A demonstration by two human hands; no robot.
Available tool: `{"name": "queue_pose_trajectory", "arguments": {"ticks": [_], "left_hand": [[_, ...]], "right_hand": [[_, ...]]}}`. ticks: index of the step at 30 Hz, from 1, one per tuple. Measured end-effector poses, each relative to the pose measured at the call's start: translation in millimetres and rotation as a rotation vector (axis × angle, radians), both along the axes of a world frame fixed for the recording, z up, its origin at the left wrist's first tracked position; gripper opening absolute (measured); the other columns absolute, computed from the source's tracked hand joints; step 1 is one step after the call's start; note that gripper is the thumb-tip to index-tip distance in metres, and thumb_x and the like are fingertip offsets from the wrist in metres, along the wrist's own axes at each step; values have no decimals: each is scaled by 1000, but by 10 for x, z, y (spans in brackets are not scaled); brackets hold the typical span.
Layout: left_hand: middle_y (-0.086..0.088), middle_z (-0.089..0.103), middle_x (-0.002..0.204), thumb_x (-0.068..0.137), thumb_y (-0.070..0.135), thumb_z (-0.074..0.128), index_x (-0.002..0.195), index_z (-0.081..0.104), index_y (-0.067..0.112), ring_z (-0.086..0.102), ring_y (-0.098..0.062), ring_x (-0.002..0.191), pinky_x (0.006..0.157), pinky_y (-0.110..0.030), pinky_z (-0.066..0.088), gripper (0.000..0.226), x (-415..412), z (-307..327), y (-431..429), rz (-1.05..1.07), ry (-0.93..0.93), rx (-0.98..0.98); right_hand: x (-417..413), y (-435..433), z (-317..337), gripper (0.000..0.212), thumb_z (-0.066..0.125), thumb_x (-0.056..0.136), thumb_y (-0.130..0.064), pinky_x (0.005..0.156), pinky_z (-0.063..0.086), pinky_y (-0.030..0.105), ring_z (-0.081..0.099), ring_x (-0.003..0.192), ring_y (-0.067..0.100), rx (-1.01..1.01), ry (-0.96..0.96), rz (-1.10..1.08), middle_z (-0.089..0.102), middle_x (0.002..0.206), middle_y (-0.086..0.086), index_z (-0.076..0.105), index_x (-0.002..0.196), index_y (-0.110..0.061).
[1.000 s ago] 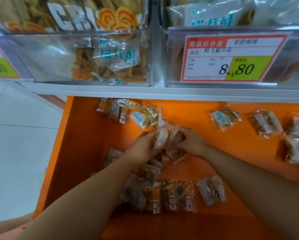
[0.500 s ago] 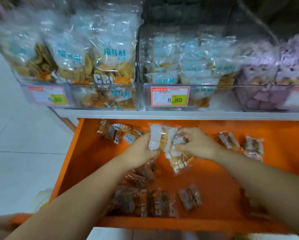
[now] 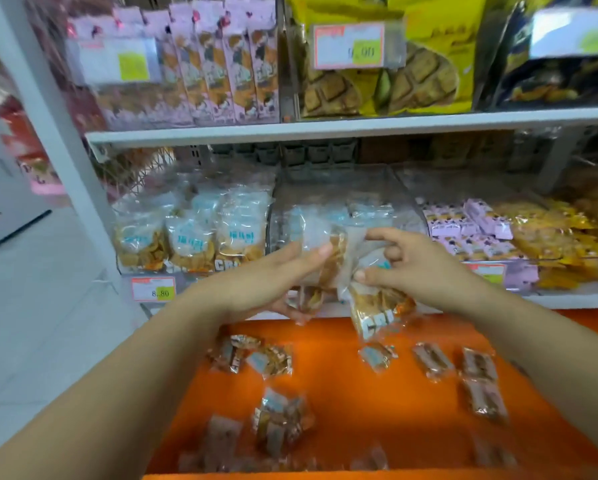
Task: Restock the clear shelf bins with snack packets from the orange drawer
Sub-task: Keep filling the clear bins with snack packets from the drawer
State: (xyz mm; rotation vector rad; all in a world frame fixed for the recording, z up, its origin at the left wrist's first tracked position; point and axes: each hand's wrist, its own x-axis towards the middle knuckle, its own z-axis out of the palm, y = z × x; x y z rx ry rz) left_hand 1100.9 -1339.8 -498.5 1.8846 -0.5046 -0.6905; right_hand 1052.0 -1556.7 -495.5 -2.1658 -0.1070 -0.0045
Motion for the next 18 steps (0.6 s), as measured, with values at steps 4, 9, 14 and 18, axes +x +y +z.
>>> {"name": "queue_pose_trajectory", "arguments": {"ticks": [4,9,14,18], "left_hand": [[5,49,140,72,80,51,135,42,39,53,-16,122,100,-46,47,76,252,287,-205,144,-119,-69],[16,55,97,96,40,51,105,42,33,53,0,75,61,-16,41,15,633,260,-476,356,-472,-35],[-5,57,118,85,48,57,121,55,16,56,-21,109,95,-39,46,49,1062,-42,-492,426,-642,211],[3,52,122,88,41,58,125,56,19,51,-12,110,91,-25,42,42,1042,-92,-521,425,-716,211]], "right_hand": [[384,-52,154,38,74,81,-22,48,33,14,40,48,1,121,-197,-99,42,65,-3,56,111,-37],[1057,2,89,26,70,83,-11,72,40,19,52,98,9,233,-267,-263,63,108,-2,60,101,-26],[1387,-7,-117,25,63,86,-3,59,40,3,54,88,11,249,-248,-298,62,107,1,60,102,-23],[1354,-104,-197,23,66,86,-6,63,43,8,55,86,6,304,-233,-339,62,100,-7,61,103,-21]]}}
